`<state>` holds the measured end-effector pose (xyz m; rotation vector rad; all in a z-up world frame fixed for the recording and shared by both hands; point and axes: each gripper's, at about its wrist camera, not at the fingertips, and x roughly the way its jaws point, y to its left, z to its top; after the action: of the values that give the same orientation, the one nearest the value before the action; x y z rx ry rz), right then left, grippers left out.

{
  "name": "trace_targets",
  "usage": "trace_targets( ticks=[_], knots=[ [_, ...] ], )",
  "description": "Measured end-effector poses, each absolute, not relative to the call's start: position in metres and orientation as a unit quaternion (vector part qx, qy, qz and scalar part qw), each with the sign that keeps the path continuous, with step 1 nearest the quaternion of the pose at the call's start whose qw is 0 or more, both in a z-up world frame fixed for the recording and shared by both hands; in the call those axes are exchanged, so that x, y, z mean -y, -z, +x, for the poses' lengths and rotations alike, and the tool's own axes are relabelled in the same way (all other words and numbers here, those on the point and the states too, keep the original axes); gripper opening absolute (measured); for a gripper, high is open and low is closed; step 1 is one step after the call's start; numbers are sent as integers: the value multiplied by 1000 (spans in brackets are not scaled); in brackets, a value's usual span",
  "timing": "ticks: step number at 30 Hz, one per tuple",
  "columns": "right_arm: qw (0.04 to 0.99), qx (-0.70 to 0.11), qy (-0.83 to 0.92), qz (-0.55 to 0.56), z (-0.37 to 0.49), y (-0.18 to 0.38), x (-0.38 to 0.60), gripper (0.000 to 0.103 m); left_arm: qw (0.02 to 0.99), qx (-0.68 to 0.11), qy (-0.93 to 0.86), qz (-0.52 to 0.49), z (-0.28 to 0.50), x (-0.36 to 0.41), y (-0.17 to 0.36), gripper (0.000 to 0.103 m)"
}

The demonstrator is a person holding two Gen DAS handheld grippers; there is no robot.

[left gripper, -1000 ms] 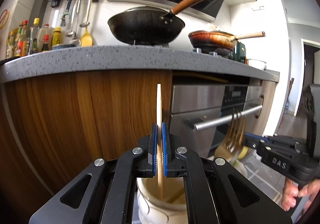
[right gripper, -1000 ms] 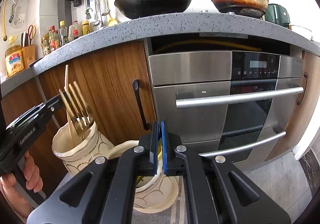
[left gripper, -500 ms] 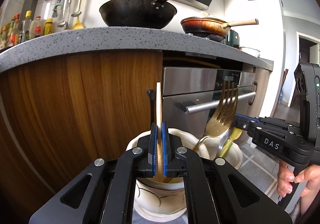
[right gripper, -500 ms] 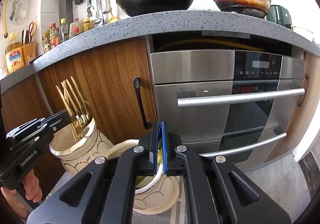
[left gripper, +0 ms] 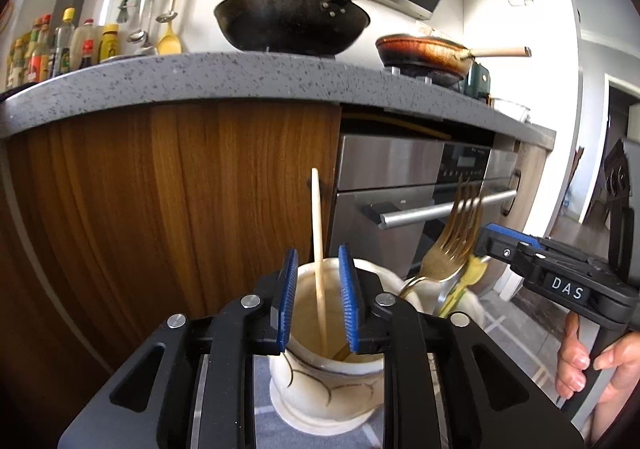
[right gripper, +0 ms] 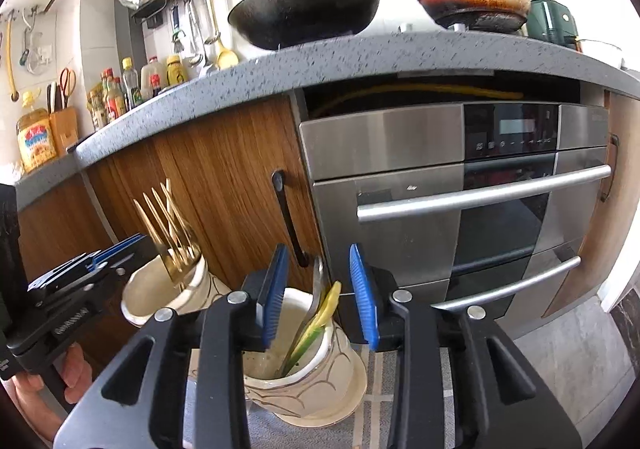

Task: Organize utensils
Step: 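Lower the chopsticks into the holder cups and open both grippers, then move both grippers back down toward the utensils on the cloth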

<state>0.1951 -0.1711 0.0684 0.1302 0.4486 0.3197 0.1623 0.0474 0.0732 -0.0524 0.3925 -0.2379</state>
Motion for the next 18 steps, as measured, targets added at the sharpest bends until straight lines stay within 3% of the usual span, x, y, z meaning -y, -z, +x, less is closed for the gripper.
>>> trace_targets(
  ticks=[2,3,5,6,7,11,14,15,18],
  knots=[
    [960,-217,-156,78,190,-75,178,47,973,-196,115,-34,154,-51,-79,51],
    [960,-216,-155,88,187,-79,183,49,974,-194,112,-34,148,-53,-82,56],
    [959,-215,-154,99,180,-85,190,54,975,-194,106,-26,138,-53,-87,57],
    [959,-213,-154,104,176,-89,193,57,975,-195,102,-24,135,-54,-89,62],
    [959,-212,-153,108,172,-92,196,65,975,-197,97,-22,127,-54,-91,71],
    [959,-212,-153,108,149,-106,206,87,975,-204,85,-10,106,-55,-97,79],
    [959,-217,-154,92,130,-113,209,97,976,-201,77,-2,87,-55,-104,86],
    [959,-218,-155,88,125,-114,209,98,977,-199,72,0,83,-55,-107,94],
    [961,-225,-149,69,106,-117,209,98,979,-191,68,4,60,-53,-112,96]
  ],
)
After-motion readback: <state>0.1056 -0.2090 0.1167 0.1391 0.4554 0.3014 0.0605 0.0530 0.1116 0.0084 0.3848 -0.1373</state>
